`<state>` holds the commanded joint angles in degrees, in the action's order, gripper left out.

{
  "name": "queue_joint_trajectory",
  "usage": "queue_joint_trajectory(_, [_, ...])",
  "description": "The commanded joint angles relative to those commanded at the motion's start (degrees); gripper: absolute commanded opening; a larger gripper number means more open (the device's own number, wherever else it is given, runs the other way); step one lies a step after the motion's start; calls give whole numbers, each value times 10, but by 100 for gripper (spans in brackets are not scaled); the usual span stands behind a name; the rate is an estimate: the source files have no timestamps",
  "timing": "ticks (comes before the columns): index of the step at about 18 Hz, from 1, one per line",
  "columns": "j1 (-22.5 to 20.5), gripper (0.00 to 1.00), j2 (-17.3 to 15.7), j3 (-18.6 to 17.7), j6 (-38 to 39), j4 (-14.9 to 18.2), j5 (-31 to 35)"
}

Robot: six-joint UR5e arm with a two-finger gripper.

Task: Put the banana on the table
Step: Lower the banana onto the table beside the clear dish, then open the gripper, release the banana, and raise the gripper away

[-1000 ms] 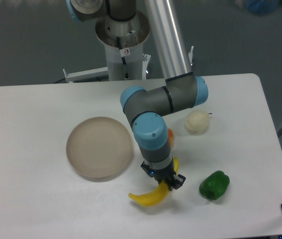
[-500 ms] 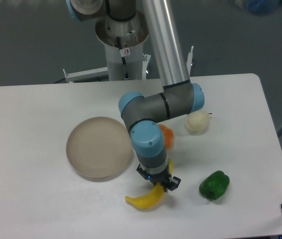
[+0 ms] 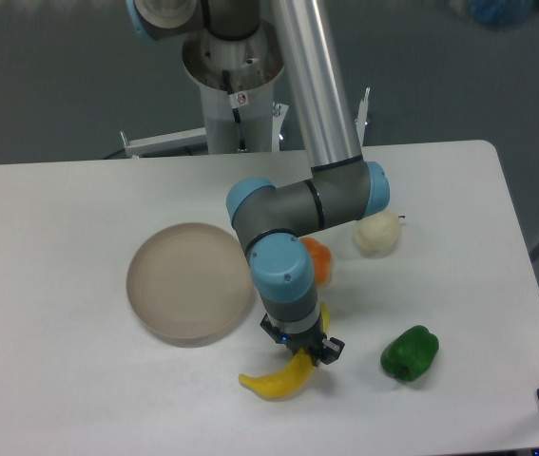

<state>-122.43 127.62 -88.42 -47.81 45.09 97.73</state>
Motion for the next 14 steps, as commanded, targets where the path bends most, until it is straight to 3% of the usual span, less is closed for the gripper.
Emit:
queue_joint_trajectory(6, [0, 39, 1, 1, -1, -1, 0])
queue_joint_trajectory(9, [0, 53, -1, 2, -1, -1, 0])
queue_joint_trajectory(14, [-3, 84, -10, 11, -2, -1, -1])
